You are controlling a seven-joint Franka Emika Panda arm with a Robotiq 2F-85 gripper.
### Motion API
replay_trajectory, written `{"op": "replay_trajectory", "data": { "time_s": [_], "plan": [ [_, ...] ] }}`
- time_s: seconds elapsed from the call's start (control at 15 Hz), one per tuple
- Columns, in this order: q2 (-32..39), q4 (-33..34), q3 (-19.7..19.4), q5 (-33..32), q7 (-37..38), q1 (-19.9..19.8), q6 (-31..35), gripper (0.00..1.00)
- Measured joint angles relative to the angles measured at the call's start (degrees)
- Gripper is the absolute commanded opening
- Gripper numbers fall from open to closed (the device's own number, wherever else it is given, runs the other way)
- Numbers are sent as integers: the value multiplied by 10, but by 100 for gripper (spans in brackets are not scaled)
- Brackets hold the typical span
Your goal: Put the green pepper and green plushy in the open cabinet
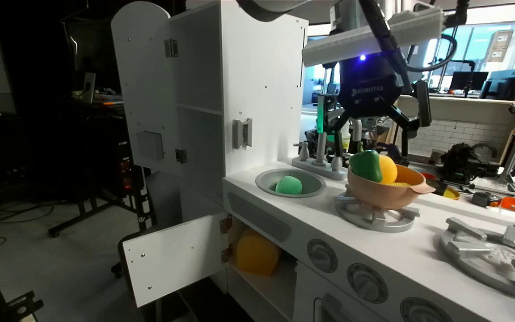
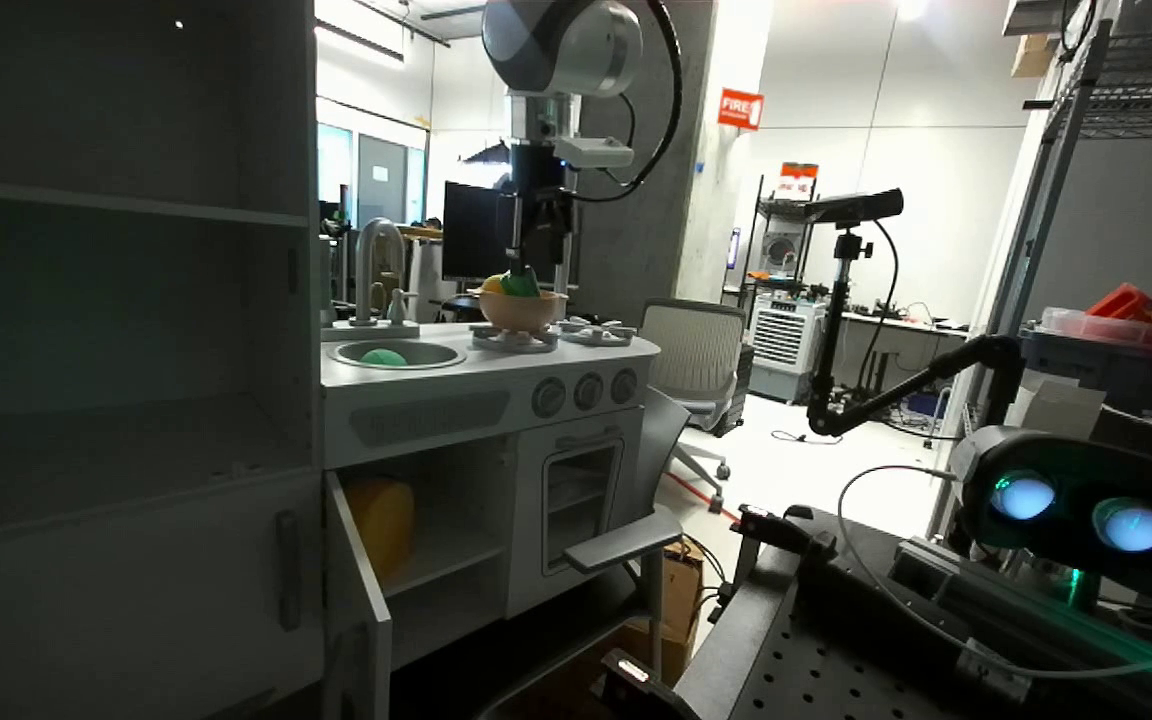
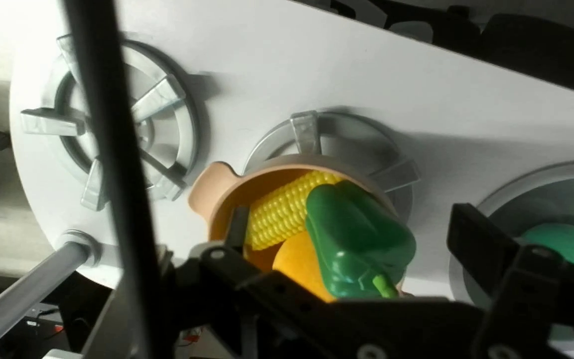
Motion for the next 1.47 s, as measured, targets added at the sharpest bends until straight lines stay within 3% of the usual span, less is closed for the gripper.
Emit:
{"op": "replay_trajectory", "data": {
  "time_s": [0.53,0.6,0.73,1.07,1.47],
  "plan": [
    [33,32,0,0,1,3,0,100],
    [36,38,0,0,1,2,-1,75],
    [42,50,0,0,1,0,-2,66],
    [45,69,0,0,1,0,-13,27],
    [52,81,0,0,2,1,-25,25]
  ]
}}
